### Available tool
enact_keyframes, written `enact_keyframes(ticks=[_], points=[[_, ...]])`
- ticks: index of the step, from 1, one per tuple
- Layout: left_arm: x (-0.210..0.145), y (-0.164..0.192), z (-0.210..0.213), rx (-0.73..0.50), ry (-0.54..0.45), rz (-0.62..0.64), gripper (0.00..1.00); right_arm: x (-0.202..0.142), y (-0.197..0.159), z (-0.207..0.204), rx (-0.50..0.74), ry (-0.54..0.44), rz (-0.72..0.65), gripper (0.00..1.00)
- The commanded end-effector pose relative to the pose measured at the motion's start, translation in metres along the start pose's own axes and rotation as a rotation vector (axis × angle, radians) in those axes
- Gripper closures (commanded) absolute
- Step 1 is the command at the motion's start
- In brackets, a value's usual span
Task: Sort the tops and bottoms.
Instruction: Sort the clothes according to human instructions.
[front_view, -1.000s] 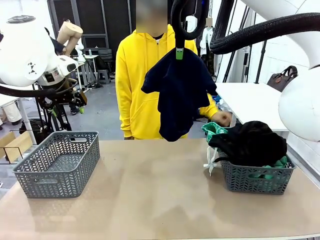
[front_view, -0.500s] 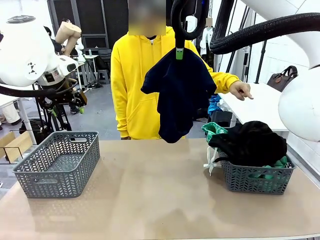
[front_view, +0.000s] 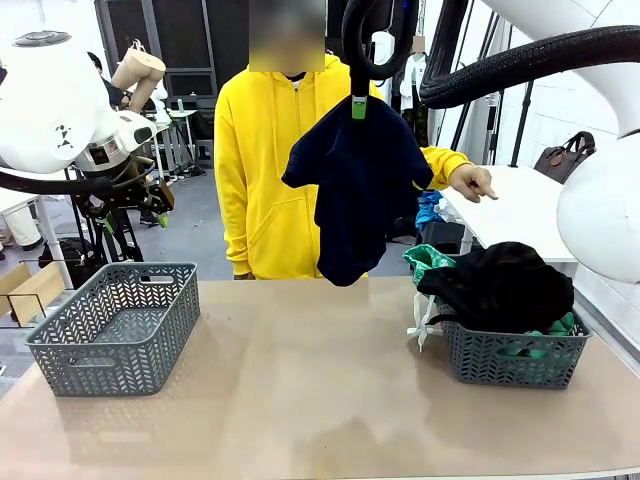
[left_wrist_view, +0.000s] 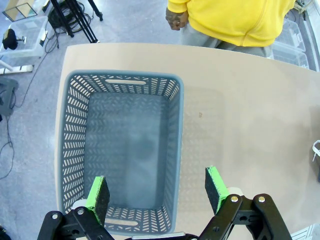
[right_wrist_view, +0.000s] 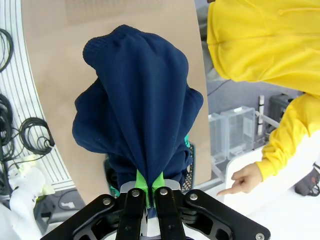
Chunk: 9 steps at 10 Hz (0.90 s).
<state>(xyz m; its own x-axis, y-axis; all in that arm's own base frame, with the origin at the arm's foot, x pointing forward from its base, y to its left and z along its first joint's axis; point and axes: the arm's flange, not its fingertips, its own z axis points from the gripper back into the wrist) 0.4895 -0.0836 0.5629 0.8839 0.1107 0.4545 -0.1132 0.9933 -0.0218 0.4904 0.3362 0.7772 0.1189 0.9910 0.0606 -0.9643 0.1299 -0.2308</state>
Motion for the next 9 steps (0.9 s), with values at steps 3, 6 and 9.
enact_keyframes(ticks=[3,6,9], points=[[-0.003,0.001,0.000,-0.011,-0.012,0.019,0.00,0.000,-0.001,0.003,-0.008,-0.013,-0.002,1.00],[-0.003,0.001,0.000,-0.011,-0.012,0.019,0.00,0.000,-0.001,0.003,-0.008,-0.013,-0.002,1.00],[-0.003,0.001,0.000,-0.011,-0.012,0.019,0.00,-0.030,-0.006,0.031,-0.055,0.047,-0.092,1.00]])
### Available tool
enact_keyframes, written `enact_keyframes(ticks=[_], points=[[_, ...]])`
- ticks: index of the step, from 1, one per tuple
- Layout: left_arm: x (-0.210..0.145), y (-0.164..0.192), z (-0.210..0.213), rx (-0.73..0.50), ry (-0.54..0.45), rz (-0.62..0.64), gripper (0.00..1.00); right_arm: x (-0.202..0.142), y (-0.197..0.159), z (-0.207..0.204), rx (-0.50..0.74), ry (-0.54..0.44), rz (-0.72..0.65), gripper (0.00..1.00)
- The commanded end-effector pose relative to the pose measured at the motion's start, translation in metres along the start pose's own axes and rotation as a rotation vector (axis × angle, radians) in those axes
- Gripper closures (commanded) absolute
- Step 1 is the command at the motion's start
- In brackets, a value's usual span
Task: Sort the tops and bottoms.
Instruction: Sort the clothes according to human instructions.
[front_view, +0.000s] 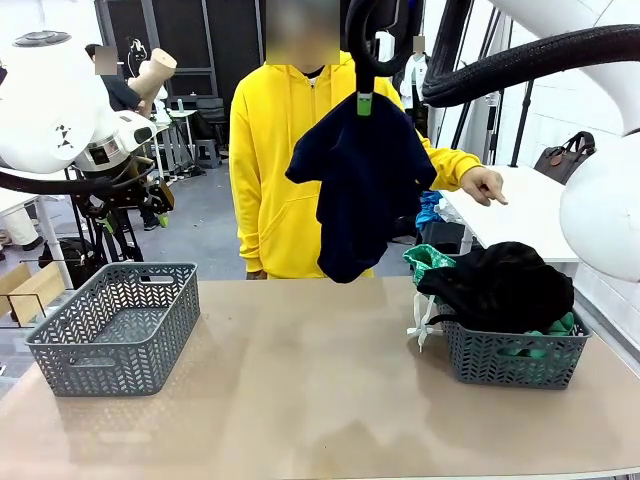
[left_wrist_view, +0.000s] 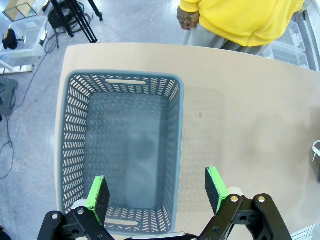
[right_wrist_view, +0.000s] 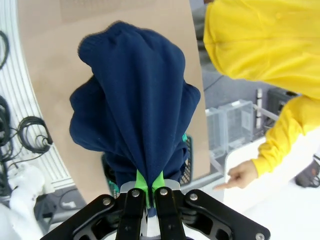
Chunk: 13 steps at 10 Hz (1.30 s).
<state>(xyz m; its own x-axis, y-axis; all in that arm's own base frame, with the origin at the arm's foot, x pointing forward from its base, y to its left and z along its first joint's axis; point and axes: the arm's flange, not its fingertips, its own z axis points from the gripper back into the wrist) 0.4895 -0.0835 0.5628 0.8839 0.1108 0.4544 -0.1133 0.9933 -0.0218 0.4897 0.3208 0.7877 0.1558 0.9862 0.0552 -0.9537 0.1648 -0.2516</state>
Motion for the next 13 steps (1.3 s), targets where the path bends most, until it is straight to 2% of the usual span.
enact_keyframes(ticks=[1,3,5,6,9,11,13], points=[[-0.003,0.001,0.000,-0.011,-0.013,0.019,0.00,-0.032,-0.006,0.036,-0.051,0.044,-0.117,1.00],[-0.003,0.001,0.000,-0.011,-0.013,0.019,0.00,-0.067,0.003,0.060,-0.083,0.094,-0.252,1.00],[-0.003,0.001,0.000,-0.011,-0.013,0.019,0.00,-0.114,0.013,0.062,-0.142,0.119,-0.396,1.00],[-0.003,0.001,0.000,-0.011,-0.013,0.019,0.00,-0.139,0.013,0.057,-0.146,0.101,-0.465,1.00],[-0.003,0.001,0.000,-0.011,-0.013,0.019,0.00,-0.217,-0.004,0.017,-0.148,0.037,-0.702,1.00],[-0.003,0.001,0.000,-0.011,-0.013,0.019,0.00,-0.254,-0.005,-0.011,-0.113,0.028,-0.721,1.00],[-0.003,0.001,0.000,-0.011,-0.013,0.019,0.00,-0.276,-0.004,-0.064,-0.054,0.025,-0.723,1.00]])
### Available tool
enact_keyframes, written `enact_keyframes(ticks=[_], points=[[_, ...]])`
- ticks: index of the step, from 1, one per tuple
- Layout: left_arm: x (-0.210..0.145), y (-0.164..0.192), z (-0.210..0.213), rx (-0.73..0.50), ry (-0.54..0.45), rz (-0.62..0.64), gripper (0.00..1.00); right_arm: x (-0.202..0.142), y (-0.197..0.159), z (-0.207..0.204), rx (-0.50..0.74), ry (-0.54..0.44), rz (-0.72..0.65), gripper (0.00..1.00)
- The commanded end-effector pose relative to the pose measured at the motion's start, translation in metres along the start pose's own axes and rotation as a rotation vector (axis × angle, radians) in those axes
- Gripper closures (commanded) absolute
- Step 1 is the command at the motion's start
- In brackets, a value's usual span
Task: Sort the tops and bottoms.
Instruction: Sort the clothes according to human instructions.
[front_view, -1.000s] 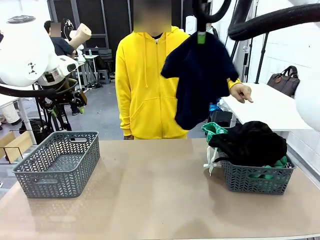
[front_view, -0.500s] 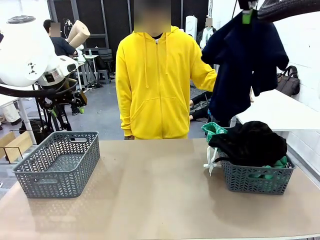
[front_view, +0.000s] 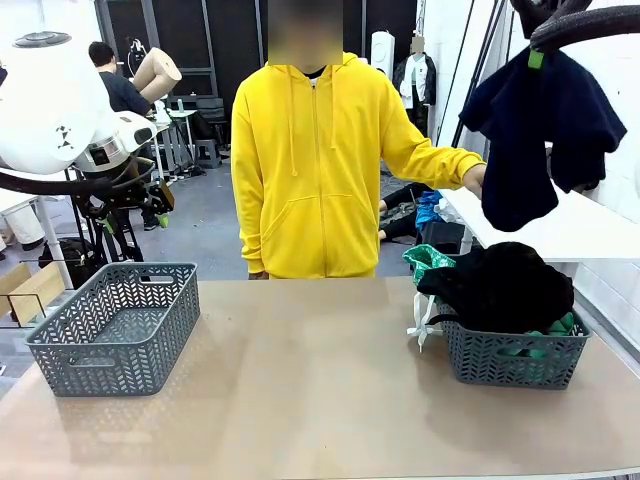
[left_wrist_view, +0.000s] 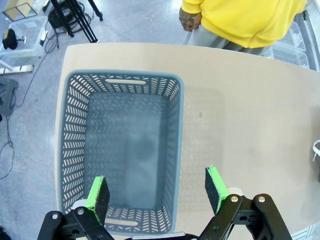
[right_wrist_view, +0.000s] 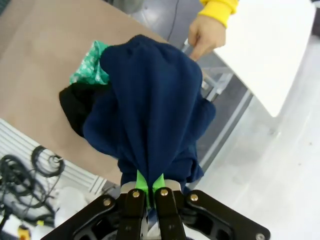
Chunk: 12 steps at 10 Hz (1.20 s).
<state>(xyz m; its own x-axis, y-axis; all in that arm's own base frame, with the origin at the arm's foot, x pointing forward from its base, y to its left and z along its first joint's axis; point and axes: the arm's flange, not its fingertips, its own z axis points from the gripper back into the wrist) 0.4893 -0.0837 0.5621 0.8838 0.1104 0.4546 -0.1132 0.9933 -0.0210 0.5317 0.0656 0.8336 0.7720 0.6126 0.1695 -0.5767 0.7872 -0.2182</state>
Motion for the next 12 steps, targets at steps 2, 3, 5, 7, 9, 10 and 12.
enact_keyframes(ticks=[2,3,5,7,9,10,12], points=[[-0.002,0.001,0.000,-0.011,-0.012,0.019,0.00,-0.096,0.043,-0.147,0.052,-0.080,-0.017,1.00],[-0.002,0.001,0.000,-0.011,-0.012,0.019,0.00,-0.100,0.041,-0.167,0.072,-0.066,-0.027,1.00],[-0.002,0.001,0.000,-0.011,-0.012,0.019,0.00,-0.103,0.039,-0.196,0.117,-0.028,-0.050,1.00],[-0.002,0.001,0.000,-0.011,-0.012,0.019,0.00,-0.101,0.040,-0.231,0.174,-0.009,-0.050,1.00],[-0.002,0.001,0.000,-0.011,-0.012,0.019,0.00,-0.102,0.043,-0.263,0.250,0.005,-0.053,1.00],[-0.002,0.001,0.000,-0.011,-0.012,0.019,0.00,-0.102,0.046,-0.279,0.275,0.015,-0.066,1.00],[-0.002,0.001,0.000,-0.011,-0.012,0.019,0.00,-0.102,0.050,-0.301,0.329,0.039,-0.057,1.00]])
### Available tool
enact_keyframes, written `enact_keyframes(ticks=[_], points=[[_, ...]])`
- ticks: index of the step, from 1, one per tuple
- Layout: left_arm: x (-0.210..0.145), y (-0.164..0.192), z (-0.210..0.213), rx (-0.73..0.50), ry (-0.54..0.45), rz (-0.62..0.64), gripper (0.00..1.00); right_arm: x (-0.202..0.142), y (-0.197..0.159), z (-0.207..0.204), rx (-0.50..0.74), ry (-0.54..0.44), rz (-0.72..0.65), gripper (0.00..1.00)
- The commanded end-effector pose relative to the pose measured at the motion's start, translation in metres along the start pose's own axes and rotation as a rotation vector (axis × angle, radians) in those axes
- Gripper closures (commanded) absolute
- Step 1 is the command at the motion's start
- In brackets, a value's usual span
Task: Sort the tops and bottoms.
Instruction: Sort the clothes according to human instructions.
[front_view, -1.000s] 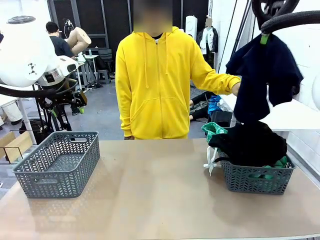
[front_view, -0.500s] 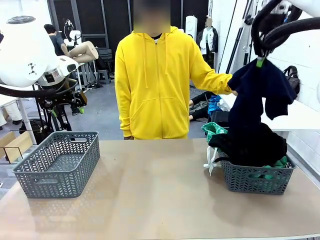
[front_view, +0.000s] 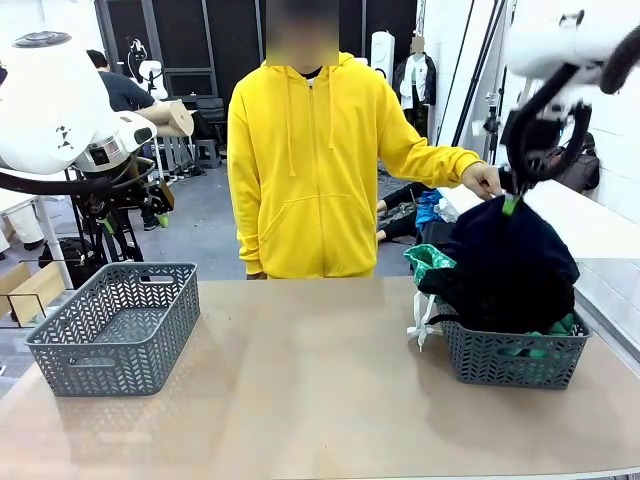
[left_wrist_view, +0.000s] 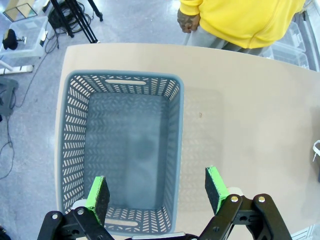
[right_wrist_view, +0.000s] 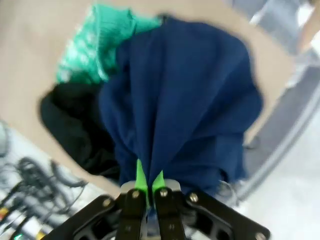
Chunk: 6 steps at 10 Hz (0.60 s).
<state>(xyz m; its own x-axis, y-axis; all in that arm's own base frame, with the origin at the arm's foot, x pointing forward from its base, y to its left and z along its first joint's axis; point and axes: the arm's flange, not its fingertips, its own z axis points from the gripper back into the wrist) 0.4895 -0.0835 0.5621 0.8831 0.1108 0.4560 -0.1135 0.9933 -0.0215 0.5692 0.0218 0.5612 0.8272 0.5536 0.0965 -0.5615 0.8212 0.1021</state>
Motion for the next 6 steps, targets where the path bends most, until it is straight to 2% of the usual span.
enact_keyframes(ticks=[1,6], points=[[-0.0023,0.0008,0.0003,-0.011,-0.011,0.019,0.00,-0.0592,0.0305,-0.0477,0.028,-0.038,0.027,1.00],[-0.0023,0.0008,0.0003,-0.011,-0.011,0.019,0.00,-0.0516,0.0296,-0.0558,-0.010,-0.073,-0.020,1.00]])
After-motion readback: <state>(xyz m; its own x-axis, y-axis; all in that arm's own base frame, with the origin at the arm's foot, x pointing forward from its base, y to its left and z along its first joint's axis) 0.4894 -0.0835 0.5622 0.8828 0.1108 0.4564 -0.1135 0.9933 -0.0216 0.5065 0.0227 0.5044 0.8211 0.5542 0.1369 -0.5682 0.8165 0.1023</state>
